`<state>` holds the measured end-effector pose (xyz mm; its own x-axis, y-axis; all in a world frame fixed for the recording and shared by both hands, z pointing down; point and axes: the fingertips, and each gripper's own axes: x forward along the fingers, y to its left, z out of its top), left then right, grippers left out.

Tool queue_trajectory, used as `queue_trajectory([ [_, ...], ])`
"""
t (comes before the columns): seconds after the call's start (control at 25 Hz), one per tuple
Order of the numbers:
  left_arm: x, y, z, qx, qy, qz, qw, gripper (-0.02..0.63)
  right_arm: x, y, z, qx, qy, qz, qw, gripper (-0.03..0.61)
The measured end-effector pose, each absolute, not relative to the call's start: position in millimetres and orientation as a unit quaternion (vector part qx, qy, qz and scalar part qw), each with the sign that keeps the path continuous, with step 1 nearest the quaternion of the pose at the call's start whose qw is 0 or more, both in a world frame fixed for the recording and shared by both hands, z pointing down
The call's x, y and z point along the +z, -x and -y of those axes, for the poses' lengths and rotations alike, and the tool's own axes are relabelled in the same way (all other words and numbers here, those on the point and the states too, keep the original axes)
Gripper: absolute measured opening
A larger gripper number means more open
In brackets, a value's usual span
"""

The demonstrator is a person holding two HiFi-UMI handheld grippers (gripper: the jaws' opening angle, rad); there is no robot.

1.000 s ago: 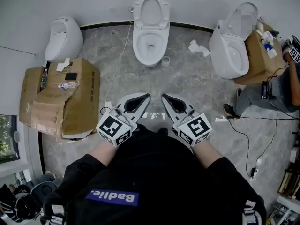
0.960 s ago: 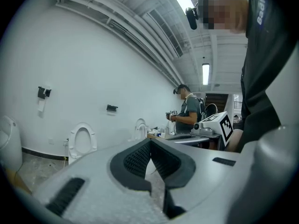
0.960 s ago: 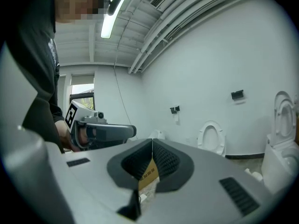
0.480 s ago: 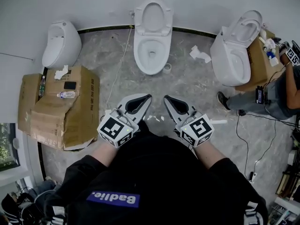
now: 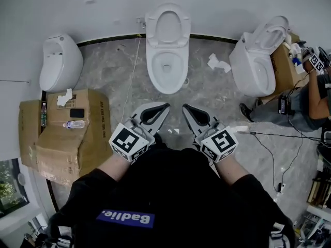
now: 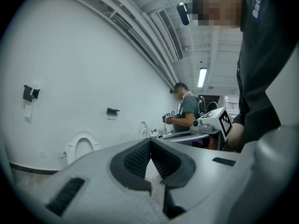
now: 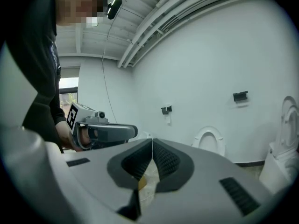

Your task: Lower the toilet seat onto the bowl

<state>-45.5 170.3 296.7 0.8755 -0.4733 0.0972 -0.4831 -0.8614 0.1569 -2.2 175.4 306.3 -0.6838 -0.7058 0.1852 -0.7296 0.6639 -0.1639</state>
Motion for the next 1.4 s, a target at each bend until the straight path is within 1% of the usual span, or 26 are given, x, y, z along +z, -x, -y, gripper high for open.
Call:
queue_trajectory([
  [0.2, 306, 52, -144, 0.026, -0.963, 0.247, 0.107, 0.017, 314, 5, -151, 0.128, -0.404, 0.904, 0.055, 0.028],
  [0.44, 313, 37, -108, 0.031, -0.96, 0.256, 0.106, 0.017, 320, -10, -114, 0.132, -0.402, 0.904, 0.051, 0.028],
  [1.08, 321, -25, 28, 0.039, -0.927, 0.353, 0.12, 0.017, 335, -87, 36, 0.139, -0.334, 0.932, 0.034, 0.028],
  [1.4, 321, -15, 74, 0.04, -0.92, 0.37, 0.121, 0.017, 337, -80, 80, 0.139, -0.339, 0.93, 0.029, 0.029],
])
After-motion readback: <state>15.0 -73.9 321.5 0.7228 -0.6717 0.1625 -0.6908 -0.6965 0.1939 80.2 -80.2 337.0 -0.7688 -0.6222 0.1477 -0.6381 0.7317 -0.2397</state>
